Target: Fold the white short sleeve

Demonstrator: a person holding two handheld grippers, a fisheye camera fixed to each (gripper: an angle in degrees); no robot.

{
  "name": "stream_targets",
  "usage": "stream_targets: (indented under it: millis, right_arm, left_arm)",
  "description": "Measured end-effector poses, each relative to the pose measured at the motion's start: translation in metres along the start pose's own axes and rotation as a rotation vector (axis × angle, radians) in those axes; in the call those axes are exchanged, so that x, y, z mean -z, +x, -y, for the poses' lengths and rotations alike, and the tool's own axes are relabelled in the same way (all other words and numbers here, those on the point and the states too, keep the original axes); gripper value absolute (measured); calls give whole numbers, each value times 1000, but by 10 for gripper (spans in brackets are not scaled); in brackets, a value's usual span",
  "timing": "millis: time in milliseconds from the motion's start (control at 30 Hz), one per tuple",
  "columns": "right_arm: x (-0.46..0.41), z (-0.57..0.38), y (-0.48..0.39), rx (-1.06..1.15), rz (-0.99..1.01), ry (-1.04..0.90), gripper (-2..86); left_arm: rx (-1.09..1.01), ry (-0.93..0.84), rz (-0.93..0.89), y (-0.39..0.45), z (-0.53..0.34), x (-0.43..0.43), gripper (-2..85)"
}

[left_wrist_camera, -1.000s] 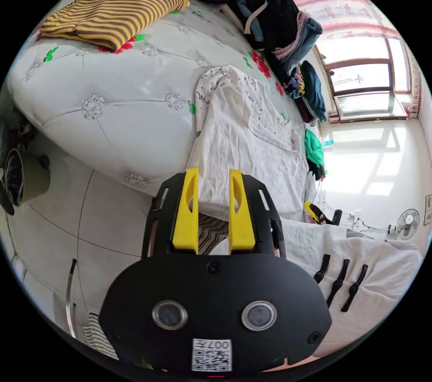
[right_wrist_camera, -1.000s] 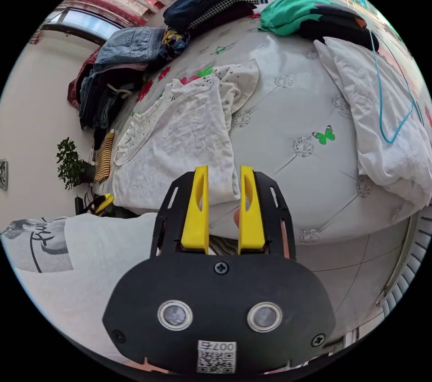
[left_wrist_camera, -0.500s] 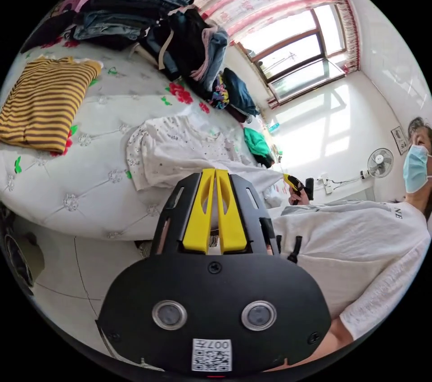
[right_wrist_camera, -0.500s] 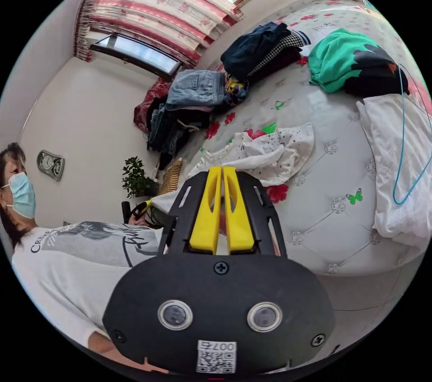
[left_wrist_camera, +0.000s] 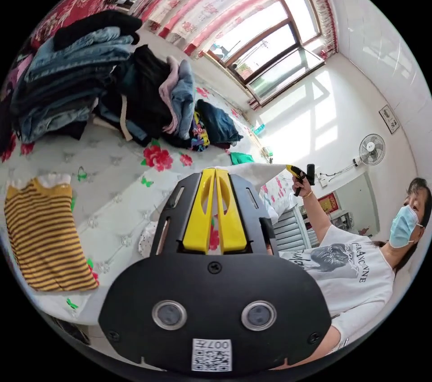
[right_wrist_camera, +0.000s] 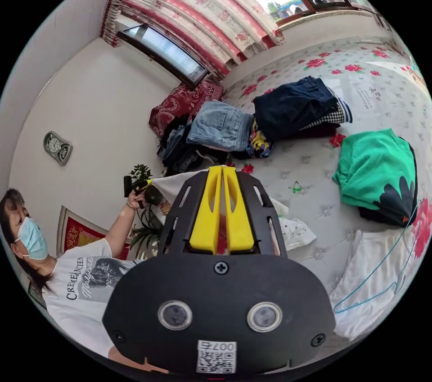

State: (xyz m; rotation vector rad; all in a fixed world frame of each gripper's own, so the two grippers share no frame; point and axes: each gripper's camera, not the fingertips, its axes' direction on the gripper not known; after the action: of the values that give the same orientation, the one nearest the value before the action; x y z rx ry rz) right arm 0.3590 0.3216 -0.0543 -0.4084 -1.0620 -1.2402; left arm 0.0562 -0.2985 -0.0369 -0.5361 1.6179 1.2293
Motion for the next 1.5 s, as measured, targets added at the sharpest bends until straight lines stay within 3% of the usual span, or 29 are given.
stream_targets:
  millis: [167, 367, 500, 733, 900, 1100, 1267, 1500]
  right_arm:
    - [39, 17, -30, 164, 94, 117, -3]
    - [38, -38, -28, 292, 27, -6, -3]
    - [-22, -113, 12, 215, -108, -167, -3]
    - [-161, -266, 122, -158, -256, -471, -2]
    - [-164, -309, 138, -184, -290, -497, -3]
    - [-183, -329, 153, -155, -311, -589, -2]
    - [-187, -337, 169, -173, -292, -577, 4]
    - [-163, -337, 189, -153, -344, -461, 11]
  left_arm:
    - [-194, 58, 13, 51, 41, 43, -10]
    - [-292, -76, 77, 52, -3, 45, -10]
    - [-137, -169, 99, -14, -77, 7, -10]
    - [555, -218, 68, -175, -262, -77, -10]
    - [556, -202, 102, -182, -287, -57, -10]
    - [489, -302, 171, -186, -273, -45, -9]
    - [532, -204, 146, -195, -277, -21, -6]
    - [615, 120, 187, -193, -283, 55, 40]
